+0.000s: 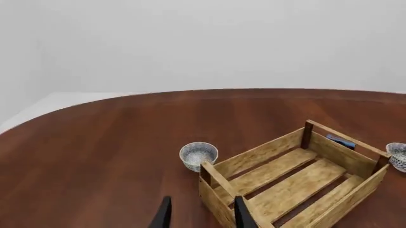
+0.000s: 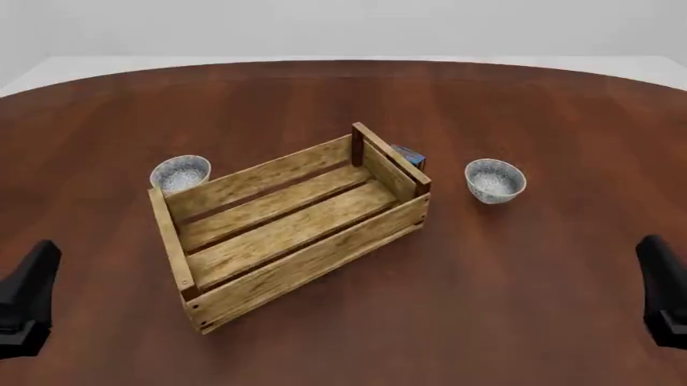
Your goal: Stack the right bowl on the left bowl and place them in the tray.
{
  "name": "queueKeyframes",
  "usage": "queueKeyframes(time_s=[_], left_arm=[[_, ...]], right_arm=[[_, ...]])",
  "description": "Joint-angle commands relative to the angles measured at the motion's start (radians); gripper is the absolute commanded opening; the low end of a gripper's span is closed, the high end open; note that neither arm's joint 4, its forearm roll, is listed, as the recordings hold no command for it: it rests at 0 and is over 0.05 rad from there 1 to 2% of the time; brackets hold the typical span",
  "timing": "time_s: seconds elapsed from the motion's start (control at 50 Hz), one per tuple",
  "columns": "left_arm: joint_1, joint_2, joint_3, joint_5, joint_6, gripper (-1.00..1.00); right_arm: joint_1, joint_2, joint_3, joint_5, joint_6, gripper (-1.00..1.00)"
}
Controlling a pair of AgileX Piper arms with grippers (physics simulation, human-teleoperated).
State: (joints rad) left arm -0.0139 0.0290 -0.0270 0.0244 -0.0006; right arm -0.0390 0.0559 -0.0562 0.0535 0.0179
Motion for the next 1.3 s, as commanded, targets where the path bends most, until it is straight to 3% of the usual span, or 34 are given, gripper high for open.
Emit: queueKeyframes(time_s=[0.02,0.16,0.24,0.34,0.4,0.44,0.48,0.5,0.56,0.6,0.62,0.66,0.7,0.78,0.82,0.94,1.0,1.06,1.1,1.12,1.14,1.18,1.3], left_arm=[[0.011,-0.018,0.022,-0.029,0.005,1.00],[0.011,-0.025,0.014,-0.017,0.009,1.00],[0.004,-0.027,0.015,-0.016,0.022,1.00],[0.006,-0.025,0.002,-0.010,0.018,1.00],[0.007,-0.027,-0.004,-0.008,0.019,1.00],[0.007,-0.028,-0.009,-0.004,0.020,1.00],[0.007,-0.028,-0.011,-0.002,0.020,1.00],[0.008,-0.028,-0.015,0.000,0.020,1.00],[0.007,-0.028,-0.021,0.004,0.020,1.00],[0.006,-0.029,-0.028,0.008,0.017,1.00],[0.007,-0.029,-0.030,0.009,0.019,1.00],[0.006,-0.029,-0.033,0.011,0.019,1.00],[0.005,-0.029,-0.037,0.014,0.018,1.00],[0.002,-0.029,-0.048,0.021,0.018,1.00],[0.001,-0.029,-0.055,0.016,0.025,1.00],[-0.006,-0.029,-0.073,0.034,0.019,1.00],[-0.007,-0.029,-0.078,0.036,0.020,1.00],[-0.016,-0.029,-0.079,0.035,0.017,1.00],[-0.023,-0.029,-0.073,0.031,0.012,1.00],[-0.021,-0.029,-0.074,0.030,0.010,1.00],[-0.023,-0.029,-0.076,0.032,0.009,1.00],[-0.028,-0.029,-0.083,0.039,0.006,1.00],[-0.030,-0.029,-0.094,0.049,0.007,1.00]], right_arm=[[0.038,-0.052,0.043,-0.052,-0.018,1.00],[0.064,0.042,0.011,-0.077,0.030,1.00],[0.048,0.051,-0.071,-0.002,-0.026,1.00],[0.053,0.135,-0.136,0.018,-0.018,1.00],[0.038,0.191,-0.196,0.040,-0.044,1.00],[0.071,0.287,-0.231,0.031,-0.013,1.00],[0.054,0.287,-0.252,0.045,-0.027,1.00],[0.034,0.333,-0.293,0.061,-0.087,1.00],[0.033,0.409,-0.340,0.076,-0.072,1.00],[0.009,0.456,-0.391,0.111,-0.089,1.00],[0.045,0.469,-0.409,0.124,-0.069,1.00],[0.037,0.476,-0.459,0.161,-0.110,1.00],[0.059,0.530,-0.511,0.200,-0.087,1.00],[0.091,0.619,-0.577,0.258,-0.093,1.00],[0.054,0.666,-0.618,0.289,-0.132,1.00],[0.086,0.754,-0.751,0.384,-0.080,1.00],[0.051,0.800,-0.774,0.395,-0.110,1.00],[0.089,0.846,-0.842,0.426,-0.060,1.00],[0.039,0.902,-0.872,0.449,-0.037,1.00],[0.082,0.898,-0.887,0.444,-0.012,1.00],[0.066,0.911,-0.896,0.448,-0.035,1.00],[0.085,0.948,-0.912,0.458,-0.009,1.00],[0.052,1.038,-0.956,0.463,-0.035,1.00]])
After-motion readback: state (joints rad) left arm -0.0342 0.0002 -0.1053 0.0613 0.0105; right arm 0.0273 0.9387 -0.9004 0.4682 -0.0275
